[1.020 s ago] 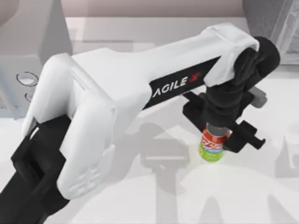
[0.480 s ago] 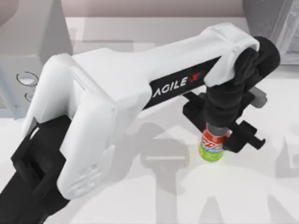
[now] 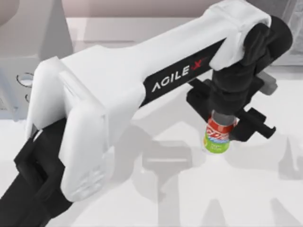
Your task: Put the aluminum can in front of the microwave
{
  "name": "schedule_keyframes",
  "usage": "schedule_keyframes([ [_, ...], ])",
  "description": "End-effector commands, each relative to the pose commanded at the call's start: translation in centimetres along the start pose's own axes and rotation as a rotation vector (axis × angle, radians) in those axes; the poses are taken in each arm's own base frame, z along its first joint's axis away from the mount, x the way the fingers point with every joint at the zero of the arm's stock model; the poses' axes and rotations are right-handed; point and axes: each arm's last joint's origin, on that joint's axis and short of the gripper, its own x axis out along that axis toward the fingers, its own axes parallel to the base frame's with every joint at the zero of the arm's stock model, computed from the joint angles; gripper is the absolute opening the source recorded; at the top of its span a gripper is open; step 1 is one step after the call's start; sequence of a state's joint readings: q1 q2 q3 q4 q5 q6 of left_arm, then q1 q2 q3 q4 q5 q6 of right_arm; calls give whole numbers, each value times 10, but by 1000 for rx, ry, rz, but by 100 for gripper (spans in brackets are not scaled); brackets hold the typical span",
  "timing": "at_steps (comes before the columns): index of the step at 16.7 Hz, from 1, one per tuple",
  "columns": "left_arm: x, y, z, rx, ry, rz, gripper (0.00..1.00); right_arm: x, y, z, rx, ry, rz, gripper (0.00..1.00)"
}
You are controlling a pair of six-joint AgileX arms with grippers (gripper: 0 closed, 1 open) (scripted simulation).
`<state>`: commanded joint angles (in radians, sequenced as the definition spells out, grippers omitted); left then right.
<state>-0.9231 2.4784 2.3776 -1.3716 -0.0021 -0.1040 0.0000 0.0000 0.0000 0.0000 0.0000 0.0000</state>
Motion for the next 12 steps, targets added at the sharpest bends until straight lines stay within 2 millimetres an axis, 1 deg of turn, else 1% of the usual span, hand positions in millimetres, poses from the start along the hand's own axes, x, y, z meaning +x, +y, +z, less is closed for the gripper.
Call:
schedule_keyframes([
  [4, 0, 0, 0, 1, -1, 0, 0, 0, 0, 0, 0, 0, 0, 100],
  [5, -2, 3, 0, 2, -5, 2, 0, 0, 0, 0, 0, 0, 0, 100],
  [7, -13, 8, -6, 32, -19, 7, 0, 0, 0, 0, 0, 0, 0, 100],
  [9, -31, 15, -18, 86, -25, 9, 0, 0, 0, 0, 0, 0, 0, 100],
  [11, -50, 34, -36, 135, -19, 5, 0, 0, 0, 0, 0, 0, 0, 100],
  [12, -55, 45, -48, 162, -5, -1, 0, 0, 0, 0, 0, 0, 0, 100],
])
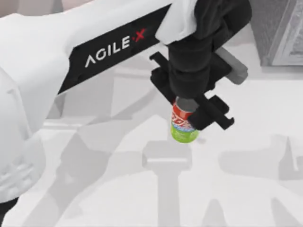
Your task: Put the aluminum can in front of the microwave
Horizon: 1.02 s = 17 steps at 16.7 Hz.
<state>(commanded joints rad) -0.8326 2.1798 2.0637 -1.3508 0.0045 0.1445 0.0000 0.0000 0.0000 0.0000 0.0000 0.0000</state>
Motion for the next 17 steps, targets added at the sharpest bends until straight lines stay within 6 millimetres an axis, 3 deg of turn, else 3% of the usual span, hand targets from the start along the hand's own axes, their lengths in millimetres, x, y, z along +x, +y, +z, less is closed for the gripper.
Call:
schedule_keyframes([
  [2, -2, 9, -30, 56, 46, -26, 0, 0, 0, 0, 0, 0, 0, 100],
  [5, 14, 27, -86, 67, 157, -88, 0, 0, 0, 0, 0, 0, 0, 100],
  [10, 50, 93, -189, -208, 342, -229, 0, 0, 0, 0, 0, 0, 0, 100],
  [14, 36, 153, -286, -536, 242, -217, 0, 0, 0, 0, 0, 0, 0, 100],
  [17, 24, 165, -351, -729, 167, -111, 0, 0, 0, 0, 0, 0, 0, 100],
])
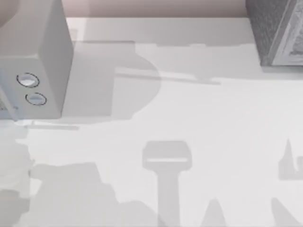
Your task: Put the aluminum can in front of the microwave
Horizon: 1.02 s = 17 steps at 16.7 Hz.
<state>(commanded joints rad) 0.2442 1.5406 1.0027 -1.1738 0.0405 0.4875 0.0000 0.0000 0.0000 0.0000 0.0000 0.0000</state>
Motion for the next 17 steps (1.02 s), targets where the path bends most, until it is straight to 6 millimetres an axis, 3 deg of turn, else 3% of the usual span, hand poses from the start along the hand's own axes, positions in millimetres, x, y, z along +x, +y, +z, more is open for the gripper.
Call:
schedule_keyframes([
  [2, -6, 20, -21, -101, -87, 50, 0, 0, 0, 0, 0, 0, 0, 100],
  [5, -15, 33, -40, -204, -201, 99, 0, 0, 0, 0, 0, 0, 0, 100],
  [17, -9, 35, -41, -218, -218, 102, 0, 0, 0, 0, 0, 0, 0, 100],
])
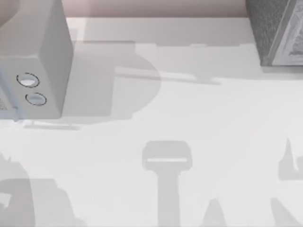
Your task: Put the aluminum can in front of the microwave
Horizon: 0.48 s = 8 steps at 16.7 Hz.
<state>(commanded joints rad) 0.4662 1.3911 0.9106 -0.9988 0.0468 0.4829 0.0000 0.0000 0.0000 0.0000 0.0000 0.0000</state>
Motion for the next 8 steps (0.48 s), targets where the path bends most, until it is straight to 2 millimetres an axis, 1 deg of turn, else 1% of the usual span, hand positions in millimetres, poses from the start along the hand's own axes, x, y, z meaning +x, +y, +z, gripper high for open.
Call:
schedule_keyframes([
  [3, 0, 0, 0, 0, 0, 0, 0, 0, 0, 0, 0, 0, 0, 100],
  [8, 0, 0, 0, 0, 0, 0, 38, 0, 0, 0, 0, 0, 0, 100],
])
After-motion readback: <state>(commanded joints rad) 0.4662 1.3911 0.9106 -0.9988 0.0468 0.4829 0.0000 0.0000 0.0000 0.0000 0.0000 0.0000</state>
